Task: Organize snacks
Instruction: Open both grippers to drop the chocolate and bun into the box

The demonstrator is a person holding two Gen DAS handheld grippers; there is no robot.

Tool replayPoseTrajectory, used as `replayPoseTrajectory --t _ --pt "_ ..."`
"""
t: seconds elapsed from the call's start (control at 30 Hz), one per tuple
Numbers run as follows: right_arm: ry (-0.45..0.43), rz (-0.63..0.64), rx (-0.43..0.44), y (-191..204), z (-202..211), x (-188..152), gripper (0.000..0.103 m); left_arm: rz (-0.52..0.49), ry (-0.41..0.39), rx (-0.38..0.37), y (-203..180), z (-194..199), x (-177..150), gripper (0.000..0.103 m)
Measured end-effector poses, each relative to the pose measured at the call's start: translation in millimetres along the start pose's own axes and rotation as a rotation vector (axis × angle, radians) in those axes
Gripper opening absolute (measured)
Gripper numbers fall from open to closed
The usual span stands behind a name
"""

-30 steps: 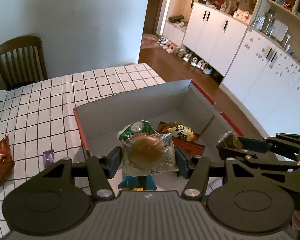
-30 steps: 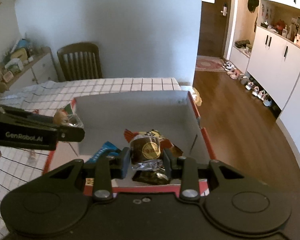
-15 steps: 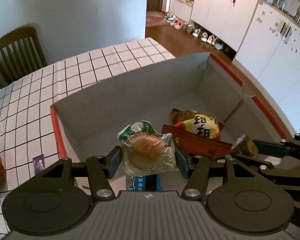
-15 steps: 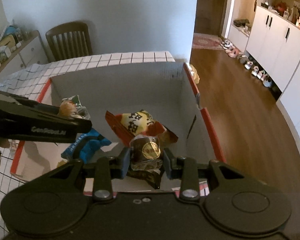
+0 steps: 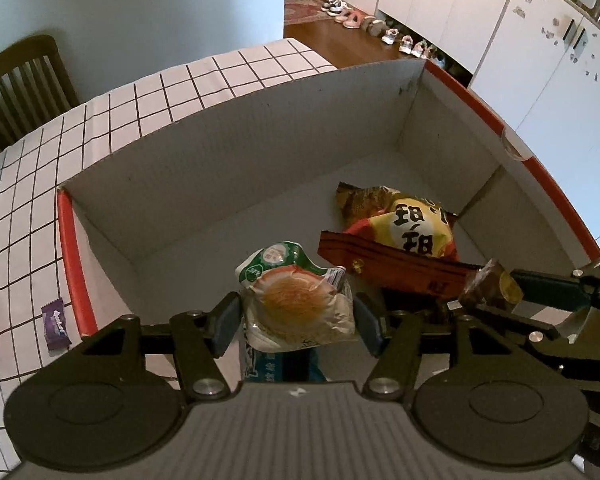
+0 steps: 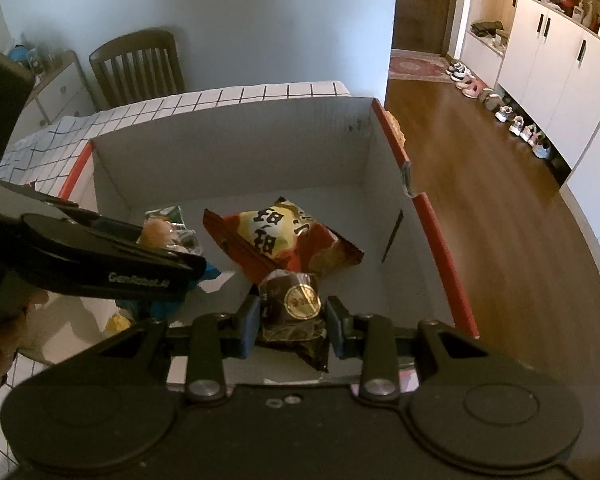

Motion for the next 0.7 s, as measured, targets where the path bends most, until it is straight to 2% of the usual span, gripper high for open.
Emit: replayPoseTrajectory --t 0.23,0.33,0.53,0.7 --pt "-0.014 -0.010 0.013 1 4 0 0.035 0.028 -0.013 -0.029 4 5 -1 0.067" --pt "-0.023 -0.015 0.016 1 8 -1 0.036 0.032 -0.039 -0.039 5 15 -3 0.078" --pt "-0.042 -0.021 0.030 1 24 -7 0.039 0.047 -0.088 -0.062 9 39 -12 0.078" --pt "-0.076 -0.024 0.034 3 42 -10 0.052 0.044 -0.146 -0.073 10 65 -22 0.078"
Point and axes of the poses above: each gripper's, at about its wrist camera, not at the fingertips, and z roughly against the way its jaws point, y to its left, x to its top, the point moved 1 cm from there along -z, roughly the way its jaws point
